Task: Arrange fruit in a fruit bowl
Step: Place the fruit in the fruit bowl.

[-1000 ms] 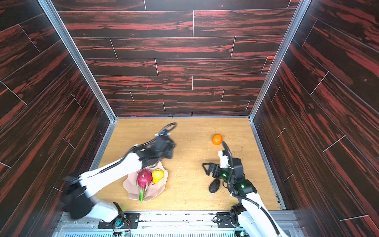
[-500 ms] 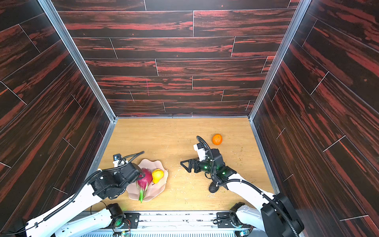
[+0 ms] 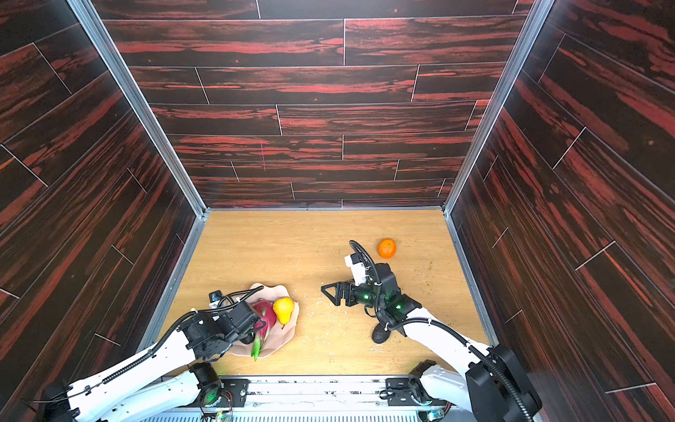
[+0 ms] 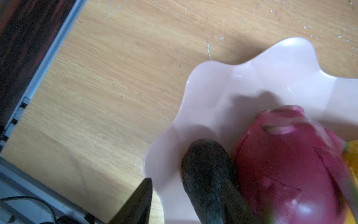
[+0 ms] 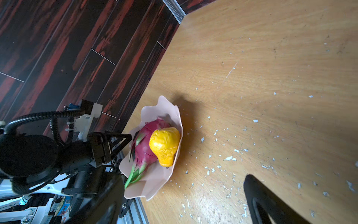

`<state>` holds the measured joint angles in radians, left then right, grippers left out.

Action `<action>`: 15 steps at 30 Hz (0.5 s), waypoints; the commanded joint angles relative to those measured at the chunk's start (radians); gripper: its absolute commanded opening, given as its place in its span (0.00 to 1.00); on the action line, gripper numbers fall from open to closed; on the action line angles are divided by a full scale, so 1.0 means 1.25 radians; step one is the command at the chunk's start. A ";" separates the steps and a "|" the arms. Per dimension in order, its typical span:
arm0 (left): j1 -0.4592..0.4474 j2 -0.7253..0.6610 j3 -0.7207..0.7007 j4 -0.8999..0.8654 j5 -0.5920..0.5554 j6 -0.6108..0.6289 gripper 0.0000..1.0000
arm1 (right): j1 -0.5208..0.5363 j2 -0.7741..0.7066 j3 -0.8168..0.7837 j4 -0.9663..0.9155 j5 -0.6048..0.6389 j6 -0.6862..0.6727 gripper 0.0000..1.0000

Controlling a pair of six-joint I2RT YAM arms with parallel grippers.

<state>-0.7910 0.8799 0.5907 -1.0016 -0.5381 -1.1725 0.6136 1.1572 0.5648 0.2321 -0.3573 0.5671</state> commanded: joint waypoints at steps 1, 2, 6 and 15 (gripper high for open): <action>0.003 -0.008 0.010 0.005 0.006 -0.010 0.61 | 0.005 -0.027 0.001 -0.026 0.037 0.008 0.99; 0.003 -0.013 0.027 -0.006 -0.001 -0.006 0.62 | 0.004 -0.035 0.000 -0.040 0.049 0.012 0.99; 0.003 -0.035 0.098 -0.021 -0.063 0.068 0.65 | 0.005 -0.105 -0.012 -0.186 0.182 0.079 0.99; -0.001 0.063 0.171 0.401 0.173 0.470 0.88 | 0.066 -0.285 0.005 -0.671 0.566 0.317 0.98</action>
<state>-0.7902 0.8898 0.7773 -0.7391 -0.4717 -0.7979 0.6571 0.8360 0.5598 -0.3069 0.1223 0.8036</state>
